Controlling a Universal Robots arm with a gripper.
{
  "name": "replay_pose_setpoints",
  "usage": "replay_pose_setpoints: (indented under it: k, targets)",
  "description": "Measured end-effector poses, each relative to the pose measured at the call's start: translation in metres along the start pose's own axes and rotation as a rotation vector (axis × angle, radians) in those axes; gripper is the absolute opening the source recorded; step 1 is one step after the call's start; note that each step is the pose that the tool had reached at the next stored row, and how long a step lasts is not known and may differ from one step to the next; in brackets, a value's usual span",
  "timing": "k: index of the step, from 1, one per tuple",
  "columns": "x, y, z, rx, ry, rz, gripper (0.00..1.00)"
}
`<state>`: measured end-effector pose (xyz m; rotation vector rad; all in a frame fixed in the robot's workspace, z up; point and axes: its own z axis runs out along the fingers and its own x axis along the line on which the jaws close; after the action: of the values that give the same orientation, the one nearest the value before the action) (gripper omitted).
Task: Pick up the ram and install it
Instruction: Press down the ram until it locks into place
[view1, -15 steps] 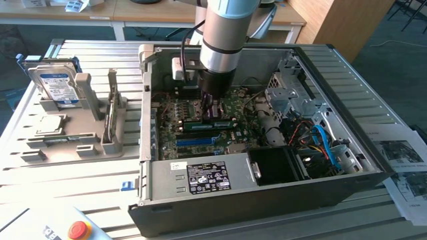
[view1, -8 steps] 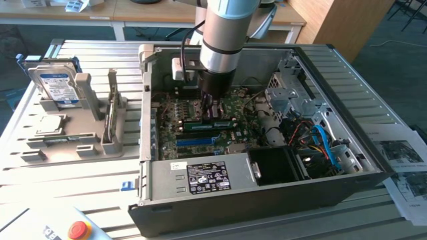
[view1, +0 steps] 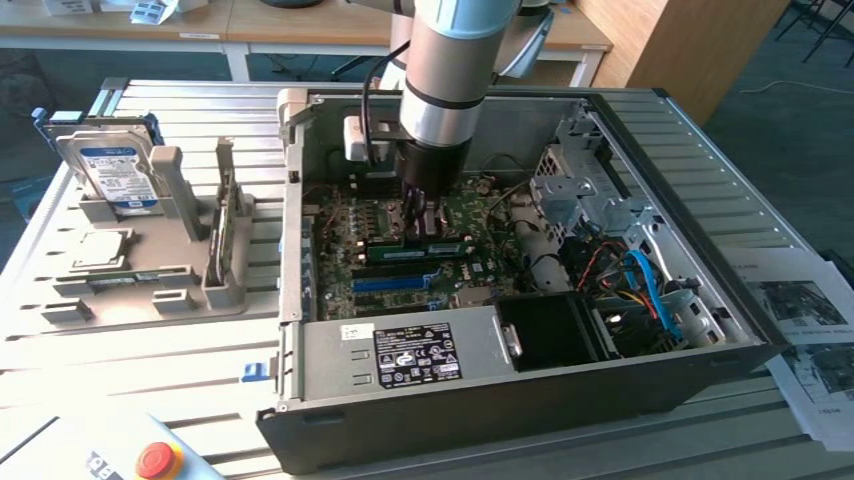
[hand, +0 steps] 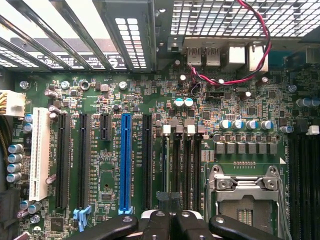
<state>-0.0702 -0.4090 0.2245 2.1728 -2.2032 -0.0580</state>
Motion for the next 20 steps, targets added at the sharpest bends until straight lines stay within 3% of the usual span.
replay_pose_setpoints:
  k: [20]
  targets:
    - [0.0,-0.0001,0.0016,0.0,0.0,0.0,0.1]
